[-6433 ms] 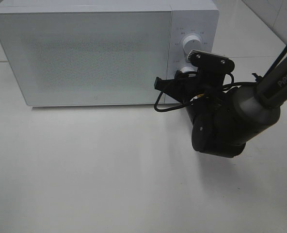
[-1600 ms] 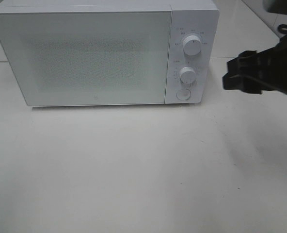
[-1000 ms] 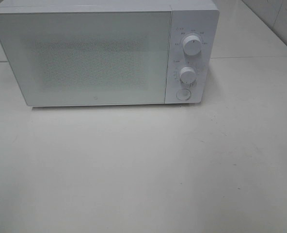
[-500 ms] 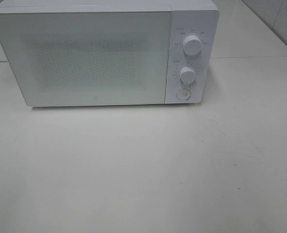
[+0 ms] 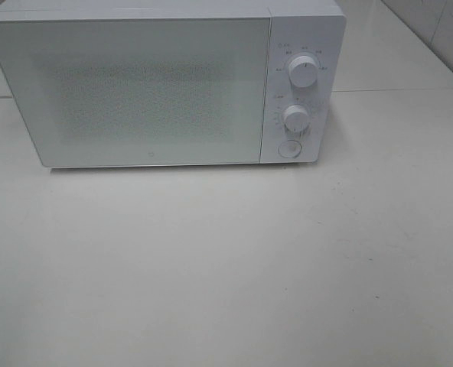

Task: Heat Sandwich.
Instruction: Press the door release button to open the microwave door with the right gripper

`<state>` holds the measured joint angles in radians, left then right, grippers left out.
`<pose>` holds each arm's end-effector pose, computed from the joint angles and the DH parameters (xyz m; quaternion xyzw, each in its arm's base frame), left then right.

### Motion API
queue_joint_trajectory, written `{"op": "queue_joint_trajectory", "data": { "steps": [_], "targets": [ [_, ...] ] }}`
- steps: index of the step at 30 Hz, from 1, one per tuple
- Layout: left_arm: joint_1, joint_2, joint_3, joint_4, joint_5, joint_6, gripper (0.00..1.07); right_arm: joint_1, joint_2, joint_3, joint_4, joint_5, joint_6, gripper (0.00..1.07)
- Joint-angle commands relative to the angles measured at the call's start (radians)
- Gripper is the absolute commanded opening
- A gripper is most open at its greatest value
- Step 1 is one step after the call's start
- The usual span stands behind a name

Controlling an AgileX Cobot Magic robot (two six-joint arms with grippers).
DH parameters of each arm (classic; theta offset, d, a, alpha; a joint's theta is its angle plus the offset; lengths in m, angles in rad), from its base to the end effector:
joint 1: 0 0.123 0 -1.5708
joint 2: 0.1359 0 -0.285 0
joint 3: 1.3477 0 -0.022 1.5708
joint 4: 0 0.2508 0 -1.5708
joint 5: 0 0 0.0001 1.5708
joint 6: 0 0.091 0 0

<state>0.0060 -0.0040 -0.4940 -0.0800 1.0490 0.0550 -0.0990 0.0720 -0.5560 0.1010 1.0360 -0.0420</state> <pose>-0.0044 -0.0063 0.2768 0.0221 0.8497 -0.0239 0.5262 0.0021 0.0077 0.2954 0.0233 0.8496 0.0134 0.5268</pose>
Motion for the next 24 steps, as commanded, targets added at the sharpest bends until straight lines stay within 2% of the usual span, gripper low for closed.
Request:
{"op": "queue_joint_trajectory", "data": {
  "steps": [1,4,8,17,24],
  "targets": [
    [-0.006,-0.022,0.003,-0.004,-0.013,-0.001,0.77,-0.002,-0.036,0.0,-0.008,0.002,0.013,0.68],
    [-0.006,-0.022,0.003,-0.004,-0.013,-0.001,0.77,-0.002,-0.106,0.0,-0.017,0.001,0.012,0.68],
    [-0.006,-0.022,0.003,-0.004,-0.013,-0.001,0.77,-0.002,-0.103,0.0,-0.028,0.018,0.01,0.68],
    [-0.006,-0.018,0.003,-0.004,-0.013,-0.001,0.77,0.066,-0.103,0.049,-0.08,-0.002,0.051,0.68],
    [-0.006,-0.018,0.003,-0.004,-0.013,-0.001,0.77,0.068,-0.103,0.053,-0.084,0.002,0.055,0.68]
  ]
}}
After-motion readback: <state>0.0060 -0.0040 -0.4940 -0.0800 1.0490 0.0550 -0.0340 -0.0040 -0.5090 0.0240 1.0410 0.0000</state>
